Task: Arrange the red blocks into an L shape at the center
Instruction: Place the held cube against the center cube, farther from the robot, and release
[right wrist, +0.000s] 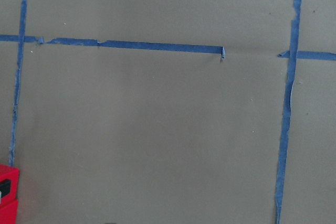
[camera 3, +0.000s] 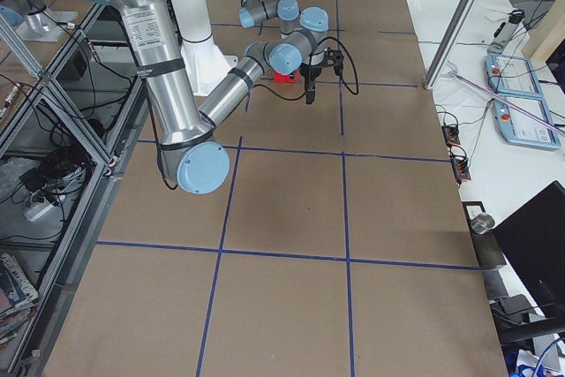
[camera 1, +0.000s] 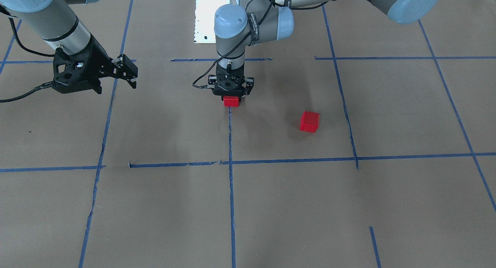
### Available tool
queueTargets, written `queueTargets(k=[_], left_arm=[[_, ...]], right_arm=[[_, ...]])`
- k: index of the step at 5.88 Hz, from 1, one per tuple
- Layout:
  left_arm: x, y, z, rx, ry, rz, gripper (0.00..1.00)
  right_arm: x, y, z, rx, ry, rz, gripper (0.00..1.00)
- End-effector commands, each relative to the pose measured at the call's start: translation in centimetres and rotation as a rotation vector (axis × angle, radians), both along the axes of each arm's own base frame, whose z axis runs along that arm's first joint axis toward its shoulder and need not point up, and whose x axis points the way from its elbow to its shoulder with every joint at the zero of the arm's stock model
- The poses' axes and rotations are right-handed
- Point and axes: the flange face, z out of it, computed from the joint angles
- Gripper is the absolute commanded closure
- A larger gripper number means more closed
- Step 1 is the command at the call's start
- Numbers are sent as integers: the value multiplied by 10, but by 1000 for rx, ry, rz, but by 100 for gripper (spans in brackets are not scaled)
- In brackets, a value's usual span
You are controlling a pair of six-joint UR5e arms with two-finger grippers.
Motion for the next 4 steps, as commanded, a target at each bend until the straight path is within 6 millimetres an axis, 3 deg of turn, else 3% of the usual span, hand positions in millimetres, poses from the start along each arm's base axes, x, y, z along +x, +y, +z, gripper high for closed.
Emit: queueTargets(k=[1, 2, 3, 4], left_arm=[[0, 1, -3, 5, 8, 1, 0], [-1, 1, -5, 6, 13, 0, 0], [-19, 2, -25, 25, 53, -9, 0], [-59, -20, -28, 44, 81, -51, 0]], right_arm=[[-1, 0, 1, 0, 1, -2, 0], [-1, 0, 1, 0, 1, -2, 0], [-1, -1, 0, 1, 1, -3, 0], [0, 0, 0, 2, -1, -2, 0]])
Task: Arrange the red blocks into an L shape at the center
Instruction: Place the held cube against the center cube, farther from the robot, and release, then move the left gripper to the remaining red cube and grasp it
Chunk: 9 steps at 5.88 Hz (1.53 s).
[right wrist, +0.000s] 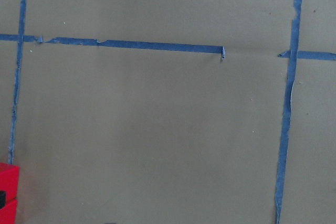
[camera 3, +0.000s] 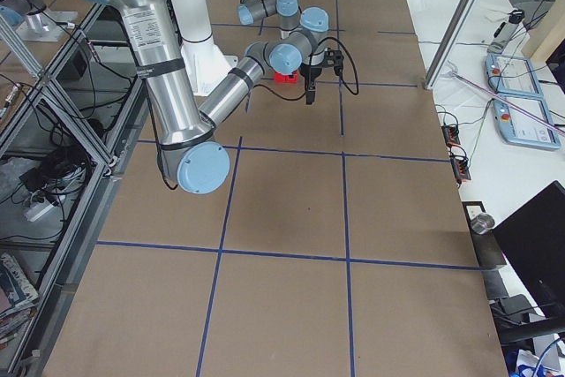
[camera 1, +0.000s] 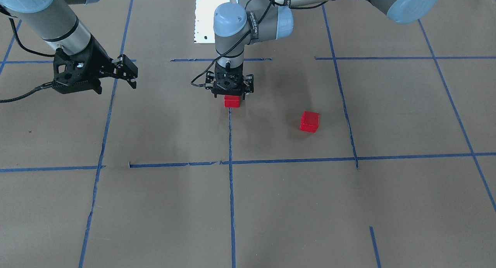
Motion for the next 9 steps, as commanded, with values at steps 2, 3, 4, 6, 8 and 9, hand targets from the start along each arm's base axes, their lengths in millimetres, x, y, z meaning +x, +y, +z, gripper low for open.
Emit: queueTargets(k=[2, 3, 4, 6, 8, 9], left_arm=[[-112, -59, 41, 146, -17, -27, 0], [-154, -89, 73, 192, -65, -5, 0], [-194, -118, 111, 218, -115, 53, 0], [-187, -114, 141, 76, -86, 57, 0], [-158, -119, 173, 108, -37, 65, 0], [-158, -119, 175, 109, -38, 68, 0]], right_arm=[[4, 1, 5, -4, 5, 1, 0], [5, 2, 6, -10, 6, 5, 0], [6, 5, 13, -20, 15, 9, 0], [5, 5, 13, -21, 15, 8, 0], [5, 6, 12, -20, 13, 7, 0], [5, 6, 12, -21, 14, 7, 0]])
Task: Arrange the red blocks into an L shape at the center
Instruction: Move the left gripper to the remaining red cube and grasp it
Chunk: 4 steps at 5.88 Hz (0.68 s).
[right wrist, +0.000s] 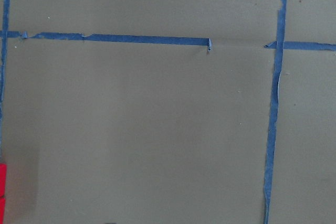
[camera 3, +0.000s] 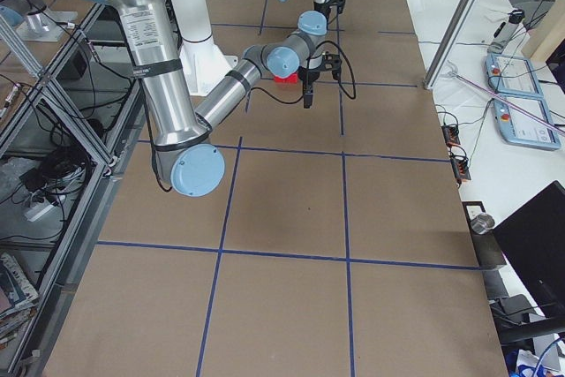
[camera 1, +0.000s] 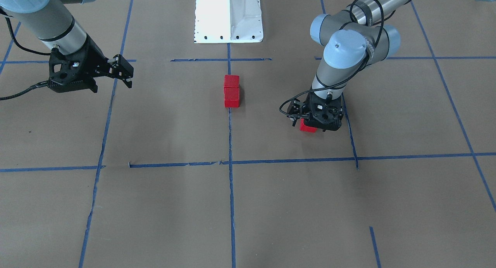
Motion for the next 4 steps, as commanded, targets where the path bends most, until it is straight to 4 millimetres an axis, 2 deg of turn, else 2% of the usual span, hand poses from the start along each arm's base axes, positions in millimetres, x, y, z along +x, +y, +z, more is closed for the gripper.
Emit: queueTargets(k=[1, 2, 4], left_arm=[[-2, 3, 19, -5, -5, 2, 0], [-5, 7, 33, -17, -19, 4, 0], [3, 14, 29, -58, -6, -19, 0]], right_arm=[[0, 0, 1, -1, 1, 0, 0], [-1, -1, 2, -2, 3, -1, 0], [-1, -1, 1, -1, 2, -1, 0]])
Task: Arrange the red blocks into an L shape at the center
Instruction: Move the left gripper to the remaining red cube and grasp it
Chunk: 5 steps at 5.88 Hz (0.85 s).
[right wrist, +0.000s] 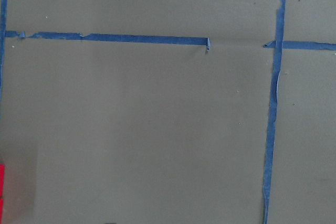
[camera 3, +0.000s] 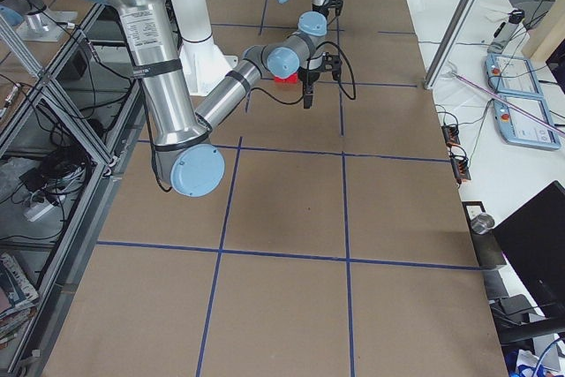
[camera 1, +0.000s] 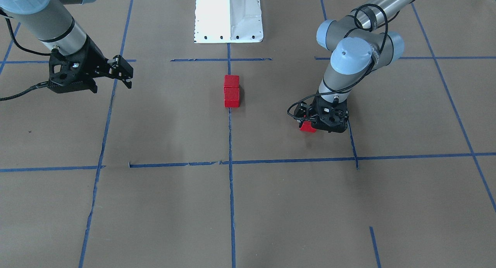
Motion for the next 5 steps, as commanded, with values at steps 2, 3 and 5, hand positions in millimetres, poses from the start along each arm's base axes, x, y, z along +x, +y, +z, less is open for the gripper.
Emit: queueTargets(k=[2, 3, 5], left_arm=[[21, 18, 5, -54, 2, 4, 0], [24, 20, 6, -54, 1, 9, 0], [22, 21, 3, -42, 4, 15, 60]], right_arm=[[-1, -1, 2, 0, 3, -3, 0], [-1, -1, 3, -3, 6, -3, 0], [-1, -1, 4, -3, 6, -1, 0]])
